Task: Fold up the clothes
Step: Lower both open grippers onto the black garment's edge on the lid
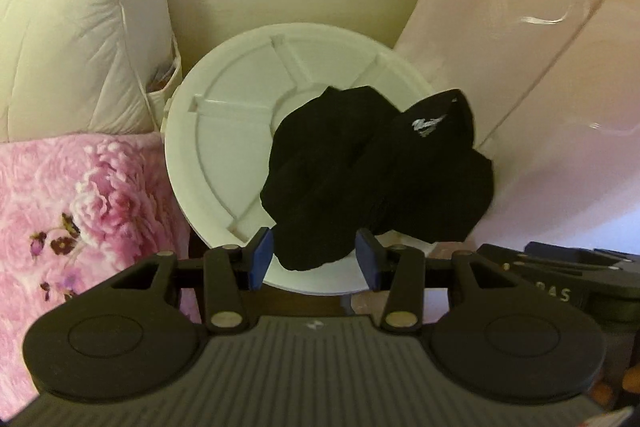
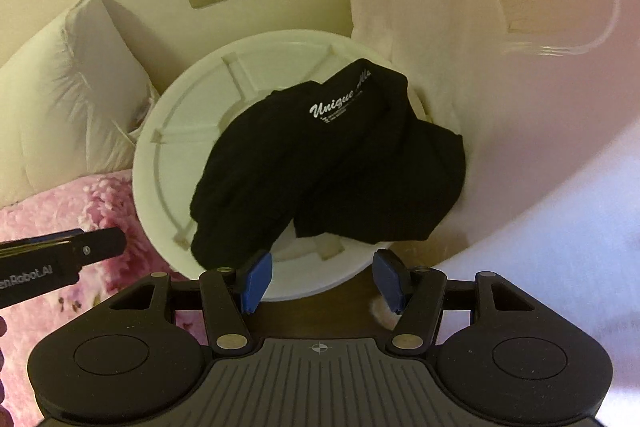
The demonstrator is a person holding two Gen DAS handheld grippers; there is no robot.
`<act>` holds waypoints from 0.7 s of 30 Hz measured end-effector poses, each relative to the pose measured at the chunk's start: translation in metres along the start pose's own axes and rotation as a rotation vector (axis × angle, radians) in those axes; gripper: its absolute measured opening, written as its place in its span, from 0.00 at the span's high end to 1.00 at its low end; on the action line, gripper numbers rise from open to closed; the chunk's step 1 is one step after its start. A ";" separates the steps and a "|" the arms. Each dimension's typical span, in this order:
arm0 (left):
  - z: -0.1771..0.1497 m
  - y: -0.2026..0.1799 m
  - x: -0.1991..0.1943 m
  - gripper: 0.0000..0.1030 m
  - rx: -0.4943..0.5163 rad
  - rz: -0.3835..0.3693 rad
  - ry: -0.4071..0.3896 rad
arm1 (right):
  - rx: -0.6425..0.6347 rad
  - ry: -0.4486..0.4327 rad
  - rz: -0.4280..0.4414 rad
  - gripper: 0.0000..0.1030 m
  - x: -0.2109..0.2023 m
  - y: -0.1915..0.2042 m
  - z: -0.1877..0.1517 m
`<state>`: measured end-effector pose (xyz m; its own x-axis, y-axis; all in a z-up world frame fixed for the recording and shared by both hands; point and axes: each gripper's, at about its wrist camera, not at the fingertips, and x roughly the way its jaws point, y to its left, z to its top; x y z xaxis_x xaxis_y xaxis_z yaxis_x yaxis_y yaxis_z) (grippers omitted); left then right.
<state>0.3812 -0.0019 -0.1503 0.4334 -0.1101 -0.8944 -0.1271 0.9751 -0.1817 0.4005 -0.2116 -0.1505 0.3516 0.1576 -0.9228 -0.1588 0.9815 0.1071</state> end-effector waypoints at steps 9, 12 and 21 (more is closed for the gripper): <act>0.013 -0.002 0.054 0.60 0.072 0.034 0.047 | 0.013 0.029 -0.008 0.42 0.036 -0.012 0.023; 0.017 0.004 0.074 0.61 0.038 0.019 0.063 | 0.025 0.038 -0.006 0.42 0.051 -0.016 0.029; 0.030 0.017 0.127 0.64 0.020 0.003 0.089 | 0.061 0.061 -0.004 0.42 0.102 -0.025 0.042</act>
<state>0.4604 0.0069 -0.2551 0.3517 -0.1226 -0.9280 -0.1099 0.9791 -0.1710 0.4787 -0.2151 -0.2314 0.2949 0.1484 -0.9439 -0.1001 0.9872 0.1239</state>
